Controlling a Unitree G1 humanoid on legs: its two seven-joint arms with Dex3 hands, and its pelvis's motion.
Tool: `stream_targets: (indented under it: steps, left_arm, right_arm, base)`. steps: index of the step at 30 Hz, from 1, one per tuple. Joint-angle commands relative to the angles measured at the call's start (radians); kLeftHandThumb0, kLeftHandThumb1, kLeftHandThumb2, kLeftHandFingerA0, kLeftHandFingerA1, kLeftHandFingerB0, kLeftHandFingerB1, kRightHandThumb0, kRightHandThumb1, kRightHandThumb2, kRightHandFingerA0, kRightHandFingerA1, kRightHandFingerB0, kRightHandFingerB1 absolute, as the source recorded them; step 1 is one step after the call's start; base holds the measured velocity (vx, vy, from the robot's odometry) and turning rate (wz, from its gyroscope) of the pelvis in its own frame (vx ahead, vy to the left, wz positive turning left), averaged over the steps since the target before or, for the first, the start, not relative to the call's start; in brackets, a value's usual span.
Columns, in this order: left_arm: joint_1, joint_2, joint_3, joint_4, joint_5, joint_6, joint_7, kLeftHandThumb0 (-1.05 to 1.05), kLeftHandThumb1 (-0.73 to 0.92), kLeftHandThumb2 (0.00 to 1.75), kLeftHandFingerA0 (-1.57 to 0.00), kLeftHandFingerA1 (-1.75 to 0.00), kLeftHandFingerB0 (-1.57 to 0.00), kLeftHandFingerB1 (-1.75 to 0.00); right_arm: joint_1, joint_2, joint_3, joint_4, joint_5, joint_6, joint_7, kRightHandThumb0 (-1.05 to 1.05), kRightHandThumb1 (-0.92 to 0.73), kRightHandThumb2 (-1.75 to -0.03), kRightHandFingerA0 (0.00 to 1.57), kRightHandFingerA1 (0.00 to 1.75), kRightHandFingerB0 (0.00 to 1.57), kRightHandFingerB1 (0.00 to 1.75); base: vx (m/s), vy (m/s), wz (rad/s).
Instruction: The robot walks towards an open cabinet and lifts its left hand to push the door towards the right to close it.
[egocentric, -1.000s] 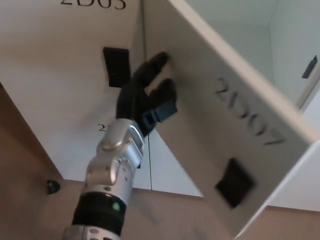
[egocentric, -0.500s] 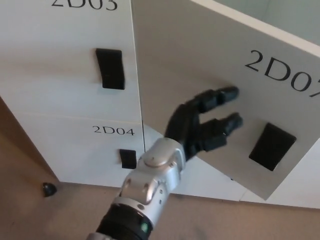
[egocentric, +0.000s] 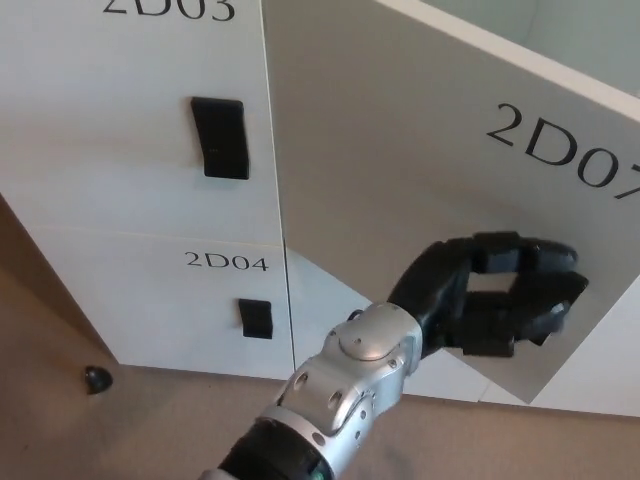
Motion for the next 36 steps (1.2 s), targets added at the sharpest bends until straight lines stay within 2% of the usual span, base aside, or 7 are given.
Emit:
stream_targets:
  steps: [1, 3, 4, 7, 12, 32, 36]
  left_arm:
    - [-1.100, 0.019, 0.123, 0.449, 0.103, 0.107, -0.140, -0.35, 0.61, 0.62, -0.57, -1.04, -0.22, -0.33]
    - [-1.180, 0.189, 0.186, 0.572, 0.100, 0.069, -0.021, -0.37, 0.58, 0.65, -0.57, -1.37, -0.18, -0.34]
    - [-1.188, 0.300, 0.215, 0.590, 0.094, 0.061, 0.021, -0.44, 0.63, 0.75, -0.06, -0.49, -0.08, -0.31]
    - [-1.188, 0.505, 0.230, 0.608, 0.112, 0.047, 0.041, -0.41, 0.68, 0.64, -0.07, -0.21, -0.11, -0.29]
    - [-1.148, 0.750, 0.216, 0.614, 0.143, 0.024, -0.012, -0.44, 0.64, 0.72, -0.11, -0.36, -0.08, -0.32]
    - [-1.054, 0.967, 0.288, 0.653, 0.047, -0.045, -0.215, -0.24, 0.69, 1.11, 0.00, -0.49, 0.00, -0.49]
    - [-0.893, 0.986, 0.345, 0.451, -0.057, -0.021, -0.497, -0.44, 0.57, 0.72, -0.24, -0.39, -0.18, -0.36]
  right_arm:
    - [0.056, 0.030, 0.021, -0.140, -0.019, -0.002, -0.051, -0.27, -0.55, -0.69, 0.69, 0.58, 0.57, 0.52]
    - [0.073, 0.040, 0.040, -0.153, -0.037, -0.027, -0.044, -0.19, -0.59, -0.57, 0.78, 0.54, 0.63, 0.47]
    - [0.078, 0.035, 0.037, -0.155, -0.035, -0.035, -0.037, -0.23, -0.58, -0.57, 0.76, 0.51, 0.62, 0.45]
    - [0.077, 0.023, 0.037, -0.179, -0.034, -0.028, -0.028, -0.29, -0.53, -0.69, 0.71, 0.59, 0.56, 0.52]
    - [0.034, 0.016, 0.059, -0.218, -0.048, 0.014, -0.034, -0.21, -0.62, -0.58, 0.78, 0.52, 0.63, 0.46]
    - [0.012, 0.020, 0.098, -0.274, -0.067, 0.036, -0.050, -0.20, -0.61, -0.58, 0.81, 0.53, 0.64, 0.47]
    - [0.016, -0.007, 0.102, -0.275, -0.079, 0.037, -0.043, -0.22, -0.62, -0.58, 0.81, 0.52, 0.63, 0.46]
  base:
    - [0.00, 0.000, 0.00]
    - [-0.04, -0.012, -0.01]
    - [-0.08, -0.025, 0.03]
    - [-0.09, -0.025, 0.01]
    - [-0.10, -0.025, 0.00]
    - [-0.01, -0.001, 0.00]
    - [0.00, 0.000, 0.00]
